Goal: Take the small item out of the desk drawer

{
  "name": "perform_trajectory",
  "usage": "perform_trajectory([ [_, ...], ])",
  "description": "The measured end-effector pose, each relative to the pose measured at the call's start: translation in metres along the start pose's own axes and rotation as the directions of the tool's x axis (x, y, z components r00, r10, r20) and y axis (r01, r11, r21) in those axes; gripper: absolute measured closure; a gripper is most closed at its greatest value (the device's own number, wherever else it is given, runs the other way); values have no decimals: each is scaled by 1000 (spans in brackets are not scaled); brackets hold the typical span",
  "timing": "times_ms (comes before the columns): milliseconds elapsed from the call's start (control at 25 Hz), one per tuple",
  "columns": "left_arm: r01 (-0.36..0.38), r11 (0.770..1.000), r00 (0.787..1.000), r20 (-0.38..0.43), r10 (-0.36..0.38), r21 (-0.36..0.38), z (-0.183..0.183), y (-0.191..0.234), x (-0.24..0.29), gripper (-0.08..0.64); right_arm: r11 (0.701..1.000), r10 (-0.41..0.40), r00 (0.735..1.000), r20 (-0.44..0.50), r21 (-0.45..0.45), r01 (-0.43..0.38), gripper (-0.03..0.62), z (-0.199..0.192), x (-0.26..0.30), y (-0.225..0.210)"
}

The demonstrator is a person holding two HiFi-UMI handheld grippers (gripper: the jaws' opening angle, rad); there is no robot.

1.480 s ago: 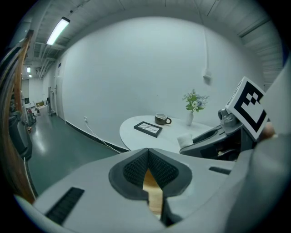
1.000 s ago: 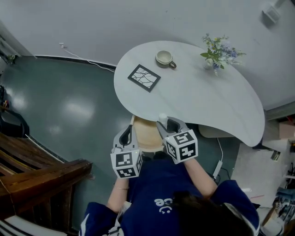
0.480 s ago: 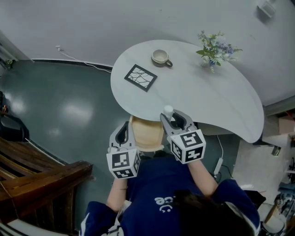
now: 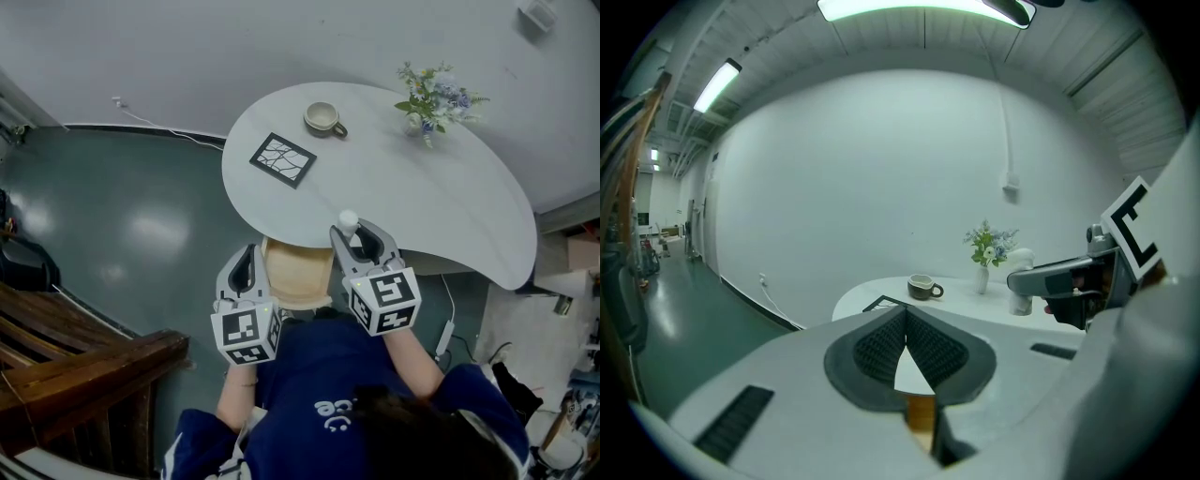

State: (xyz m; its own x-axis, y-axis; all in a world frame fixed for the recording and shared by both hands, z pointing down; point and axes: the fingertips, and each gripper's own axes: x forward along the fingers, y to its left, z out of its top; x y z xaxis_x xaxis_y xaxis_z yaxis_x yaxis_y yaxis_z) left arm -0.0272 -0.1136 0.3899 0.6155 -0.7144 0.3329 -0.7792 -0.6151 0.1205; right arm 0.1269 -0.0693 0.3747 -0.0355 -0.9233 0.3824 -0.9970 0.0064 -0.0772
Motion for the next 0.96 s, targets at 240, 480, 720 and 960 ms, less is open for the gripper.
perform_trajectory([
  [240, -6, 1000, 1000, 7, 6, 0, 3, -2, -1, 557, 999, 13, 1000, 22, -40, -12, 448, 4, 0, 4],
  [480, -22, 1000, 1000, 6, 22, 17, 4, 0, -1, 557, 997, 13, 1000, 23, -82, -12, 448, 2, 2, 5],
  [720, -31, 999, 1000, 4, 31, 17, 4, 1, 1, 557, 996, 33, 999, 27, -81, -30, 448, 2, 5, 6],
  [960, -35, 999, 999, 2, 35, 18, 5, 2, 3, 557, 996, 40, 999, 30, -75, -38, 448, 5, 8, 6],
])
